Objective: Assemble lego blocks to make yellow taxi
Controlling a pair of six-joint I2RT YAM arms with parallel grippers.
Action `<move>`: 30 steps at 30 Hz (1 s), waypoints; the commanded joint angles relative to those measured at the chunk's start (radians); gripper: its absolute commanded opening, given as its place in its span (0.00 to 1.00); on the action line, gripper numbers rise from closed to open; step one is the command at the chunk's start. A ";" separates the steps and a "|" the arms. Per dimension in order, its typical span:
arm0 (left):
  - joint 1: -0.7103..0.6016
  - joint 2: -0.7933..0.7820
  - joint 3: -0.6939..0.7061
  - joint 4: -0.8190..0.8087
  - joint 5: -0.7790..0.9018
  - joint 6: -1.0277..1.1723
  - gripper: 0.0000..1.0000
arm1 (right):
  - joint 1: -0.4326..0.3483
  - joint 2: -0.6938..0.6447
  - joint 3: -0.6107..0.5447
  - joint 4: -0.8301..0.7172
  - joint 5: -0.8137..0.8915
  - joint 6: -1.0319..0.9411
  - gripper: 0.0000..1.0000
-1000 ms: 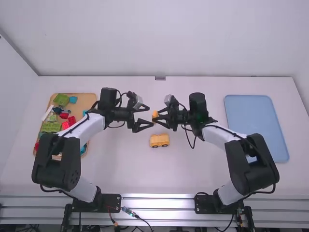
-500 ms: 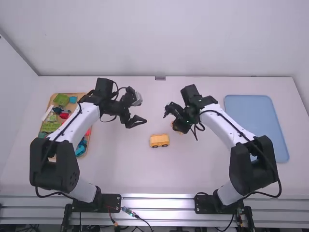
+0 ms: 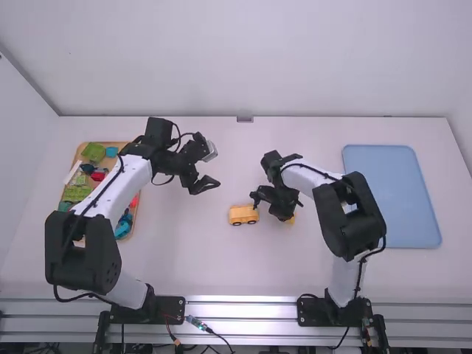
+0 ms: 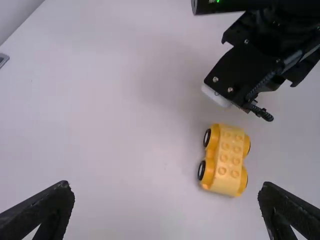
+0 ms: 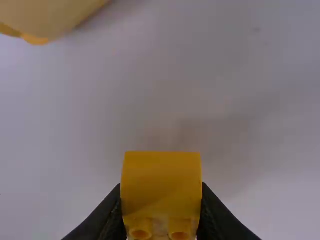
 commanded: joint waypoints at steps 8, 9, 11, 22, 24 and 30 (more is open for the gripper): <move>0.004 -0.028 0.018 0.003 -0.001 0.018 0.99 | -0.003 0.047 0.039 0.022 -0.005 -0.026 0.89; 0.006 -0.028 0.018 0.003 0.003 0.018 0.99 | -0.003 0.044 0.040 0.025 0.008 -0.026 0.99; 0.002 -0.028 0.018 0.004 0.001 0.019 0.99 | -0.002 0.038 0.042 0.024 0.028 -0.026 0.99; -0.003 -0.028 0.018 0.037 0.003 0.017 0.99 | 0.009 -0.234 0.110 0.026 -0.029 -0.064 0.99; -0.003 -0.028 0.018 0.049 0.003 -0.036 0.99 | -0.017 -0.321 0.082 0.056 -0.094 -0.072 0.99; -0.003 -0.028 -0.002 0.037 0.035 0.042 0.99 | -0.098 -0.591 -0.186 0.299 -0.285 -0.100 0.99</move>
